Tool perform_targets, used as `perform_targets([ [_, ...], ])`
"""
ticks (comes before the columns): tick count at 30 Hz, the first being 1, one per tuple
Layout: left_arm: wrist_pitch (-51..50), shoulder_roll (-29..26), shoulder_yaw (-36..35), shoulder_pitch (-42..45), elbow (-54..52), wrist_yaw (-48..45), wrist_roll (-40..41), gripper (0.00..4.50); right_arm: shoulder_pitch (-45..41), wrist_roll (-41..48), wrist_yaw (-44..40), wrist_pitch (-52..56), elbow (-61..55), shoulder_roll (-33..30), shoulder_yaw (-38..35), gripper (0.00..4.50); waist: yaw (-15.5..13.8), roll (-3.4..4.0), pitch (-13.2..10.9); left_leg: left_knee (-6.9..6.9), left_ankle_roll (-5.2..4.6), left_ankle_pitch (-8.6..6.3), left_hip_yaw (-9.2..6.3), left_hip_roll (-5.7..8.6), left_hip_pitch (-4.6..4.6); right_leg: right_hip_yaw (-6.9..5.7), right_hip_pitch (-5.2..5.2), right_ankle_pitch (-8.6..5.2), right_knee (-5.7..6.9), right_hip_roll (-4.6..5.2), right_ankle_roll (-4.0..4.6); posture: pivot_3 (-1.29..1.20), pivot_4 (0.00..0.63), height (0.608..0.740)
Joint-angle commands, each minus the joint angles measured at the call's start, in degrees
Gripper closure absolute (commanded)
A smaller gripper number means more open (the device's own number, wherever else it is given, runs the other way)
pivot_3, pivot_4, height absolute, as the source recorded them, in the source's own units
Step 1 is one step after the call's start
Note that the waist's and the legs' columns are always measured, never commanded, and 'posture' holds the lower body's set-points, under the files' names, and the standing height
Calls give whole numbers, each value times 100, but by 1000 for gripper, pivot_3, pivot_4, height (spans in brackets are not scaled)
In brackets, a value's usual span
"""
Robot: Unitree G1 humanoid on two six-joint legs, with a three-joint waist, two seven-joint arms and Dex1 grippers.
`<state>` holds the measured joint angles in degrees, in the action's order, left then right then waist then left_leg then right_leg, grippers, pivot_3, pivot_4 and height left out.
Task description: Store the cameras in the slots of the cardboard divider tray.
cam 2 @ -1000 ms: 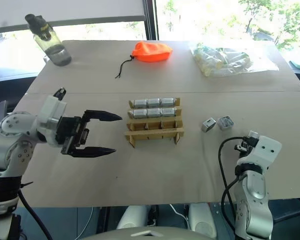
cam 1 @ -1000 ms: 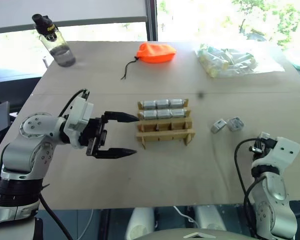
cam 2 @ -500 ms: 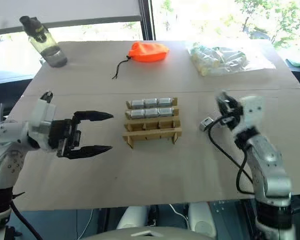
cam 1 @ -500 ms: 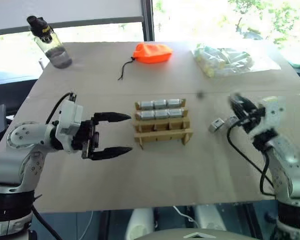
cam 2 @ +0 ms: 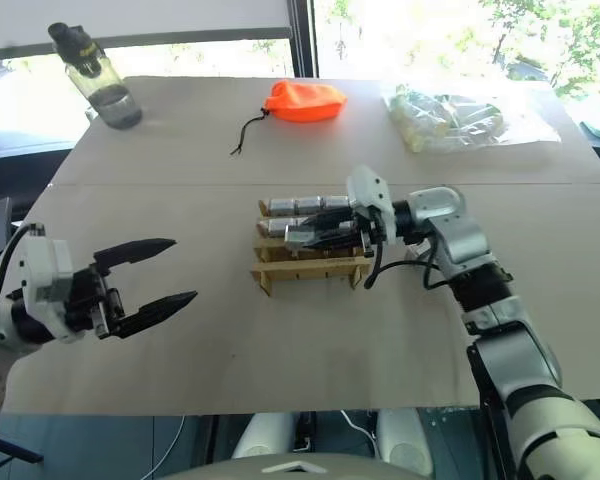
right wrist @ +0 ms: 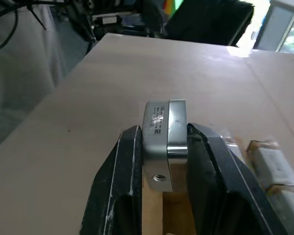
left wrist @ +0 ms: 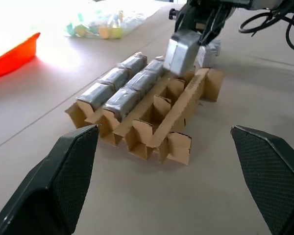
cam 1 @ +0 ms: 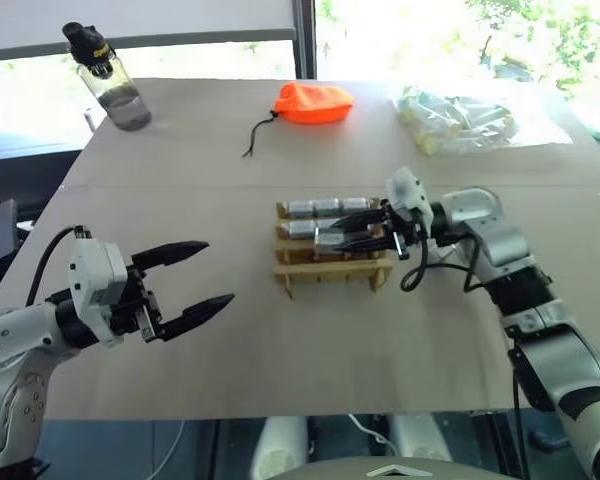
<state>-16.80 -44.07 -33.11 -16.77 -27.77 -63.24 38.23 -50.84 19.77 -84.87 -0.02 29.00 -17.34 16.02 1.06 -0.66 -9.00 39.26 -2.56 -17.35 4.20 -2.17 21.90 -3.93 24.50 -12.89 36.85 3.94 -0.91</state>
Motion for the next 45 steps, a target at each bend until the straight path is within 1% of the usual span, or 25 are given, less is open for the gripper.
perform_targets([
  [1,35,151,-365,-345,-414,206,82,0,-460,-242,-230,-577,693,305,14,3807,-5,0,0,-1,0,0,-1,0,1,-2,0,0,0,2,0,0,150,726],
  [5,22,328,-466,-678,-679,430,129,0,-845,-598,-156,-995,1497,703,35,3807,-26,2,-1,1,5,2,-8,-2,-1,-8,1,0,10,9,3,0,150,726],
  [10,-3,321,-493,-766,-771,553,207,0,-1051,-835,-68,-1200,1967,986,-37,3807,-17,1,-1,6,9,4,-8,0,-3,-7,-1,3,13,11,7,0,150,726],
  [20,-14,128,-407,-604,-642,564,201,0,-1202,-1356,249,-1301,2567,1016,-25,3807,-4,3,-2,3,11,5,-8,-2,-2,-7,0,3,12,12,7,0,150,726],
  [26,-37,60,-332,-489,-587,559,187,0,-1244,-1482,252,-1118,2773,1100,-58,3807,-3,3,-2,3,12,5,-8,-2,-2,-8,0,3,13,12,8,0,150,726],
  [28,-43,43,-307,-460,-581,555,188,0,-1252,-1481,215,-1003,2751,1131,-60,2789,0,4,-2,3,12,5,-7,-2,-2,-7,0,3,13,12,8,0,150,726],
  [29,-49,34,-301,-447,-576,552,192,0,-1257,-1458,211,-960,2715,1139,-84,2548,3,4,-2,3,12,6,-7,-2,-2,-7,0,3,13,12,8,0,150,726],
  [30,-54,25,-294,-436,-573,548,195,0,-1266,-1399,231,-866,2656,1149,-143,1908,5,4,-2,3,12,5,-7,-3,-2,-7,0,3,12,13,8,0,150,726],
  [31,-62,15,-289,-424,-571,541,202,0,-1274,-1344,238,-800,2590,1147,-197,1569,7,4,-2,3,12,5,-7,-3,-2,-7,1,3,12,13,8,0,150,726],
  [32,-72,6,-285,-412,-569,531,208,0,-1278,-1290,219,-695,2503,1131,-249,921,7,4,-2,2,12,5,-8,-3,-2,-7,1,3,12,14,8,0,150,726],
  [33,-82,0,-281,-400,-567,523,211,0,-1267,-1247,168,-577,2395,1094,-286,643,9,5,-3,2,12,5,-8,-3,-1,-8,1,3,12,14,8,0,150,726],
  [34,-97,-12,-269,-386,-567,510,215,0,-1225,-1200,100,-443,2240,1036,-314,33,9,5,-3,2,12,5,-9,-4,-1,-7,1,3,12,15,8,0,150,726],
  [37,-144,-62,-195,-280,-535,468,228,0,-914,-1009,-76,87,1453,791,-362,33,-10,4,-2,3,13,6,-10,-4,-1,-9,1,4,13,16,8,0,150,726],
  [40,-175,-109,-102,-160,-496,431,236,0,-440,-701,-75,858,223,477,-427,33,-37,2,-1,3,13,5,-16,-3,3,-15,-1,4,9,20,8,0,150,726],
  [43,-193,-156,11,-38,-449,383,254,0,63,-373,199,1550,-1033,155,-595,33,-26,3,-2,2,13,5,-16,-2,8,-17,1,4,6,23,8,0,150,726],
  [45,-216,-205,126,96,-418,342,275,0,470,-116,459,2041,-1960,-193,-828,33,-26,6,-3,1,13,5,-16,-2,8,-17,2,4,6,22,8,0,150,726],
])
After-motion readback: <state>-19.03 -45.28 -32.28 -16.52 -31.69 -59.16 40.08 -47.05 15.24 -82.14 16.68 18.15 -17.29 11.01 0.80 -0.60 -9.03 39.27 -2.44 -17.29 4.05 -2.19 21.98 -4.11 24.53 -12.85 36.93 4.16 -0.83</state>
